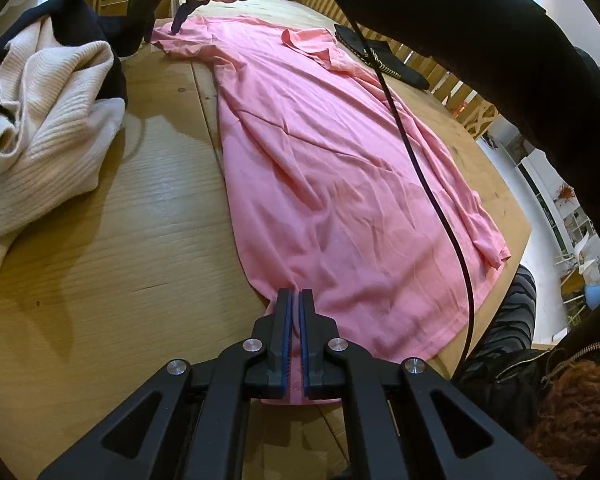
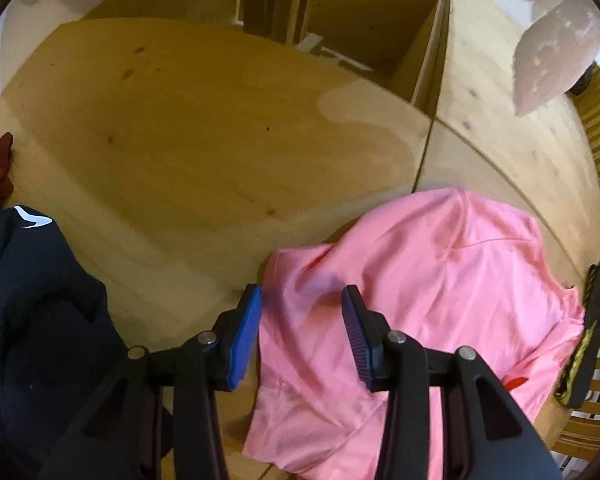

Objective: Fold clothes

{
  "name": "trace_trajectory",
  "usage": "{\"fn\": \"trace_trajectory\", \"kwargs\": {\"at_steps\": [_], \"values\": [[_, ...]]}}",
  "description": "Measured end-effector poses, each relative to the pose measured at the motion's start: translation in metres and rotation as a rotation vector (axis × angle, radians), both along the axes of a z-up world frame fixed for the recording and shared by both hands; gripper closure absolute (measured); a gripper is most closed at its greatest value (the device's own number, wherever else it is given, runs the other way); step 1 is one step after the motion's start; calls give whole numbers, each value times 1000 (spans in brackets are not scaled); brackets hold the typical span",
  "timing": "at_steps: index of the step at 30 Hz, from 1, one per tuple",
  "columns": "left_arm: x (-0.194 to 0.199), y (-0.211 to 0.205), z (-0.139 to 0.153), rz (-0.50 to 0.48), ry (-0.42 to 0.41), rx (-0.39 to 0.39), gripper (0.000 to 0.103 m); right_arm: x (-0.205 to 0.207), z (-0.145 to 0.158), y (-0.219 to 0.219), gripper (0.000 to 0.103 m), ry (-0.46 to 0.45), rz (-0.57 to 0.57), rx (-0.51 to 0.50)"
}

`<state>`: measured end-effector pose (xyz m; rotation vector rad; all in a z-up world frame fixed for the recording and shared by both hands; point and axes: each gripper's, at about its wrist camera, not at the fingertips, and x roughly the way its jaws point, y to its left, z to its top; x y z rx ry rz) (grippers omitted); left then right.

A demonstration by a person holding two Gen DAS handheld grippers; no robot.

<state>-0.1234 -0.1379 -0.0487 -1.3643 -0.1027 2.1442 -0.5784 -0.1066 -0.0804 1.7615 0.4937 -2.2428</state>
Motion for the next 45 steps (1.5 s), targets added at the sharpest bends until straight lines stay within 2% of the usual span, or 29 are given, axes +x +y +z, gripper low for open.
{"fn": "trace_trajectory", "kwargs": {"at_steps": [3,4,5,6,8,19,23,26,32,36,39,42,45], "values": [[-1,1,0,-3,5,-1,100,4,1,-1,64,18,24,-3],[-1,2,0,-3,7,0,100,6,2,0,77,20,40,-19],[-2,2,0,-1,6,6,100,8,2,1,99,21,56,-39],[-1,2,0,-1,6,15,100,10,3,2,101,31,65,-39],[-1,2,1,-11,-2,54,101,12,4,6,101,61,74,-21],[-2,19,33,-59,60,98,102,19,52,46,101,133,71,-127],[3,41,44,-109,68,107,102,27,69,64,101,157,62,-147],[6,58,49,-154,70,116,102,18,75,82,101,173,61,-163],[5,109,51,-284,62,111,102,13,84,147,101,198,-5,-192],[2,149,43,-371,48,96,102,8,78,201,101,193,-64,-221],[1,175,25,-439,12,37,102,3,61,216,101,176,-88,-165],[-1,180,16,-454,-9,1,102,-1,45,232,99,159,-111,-110],[0,179,17,-458,-15,-20,102,-6,29,247,91,141,-134,-54]]}}
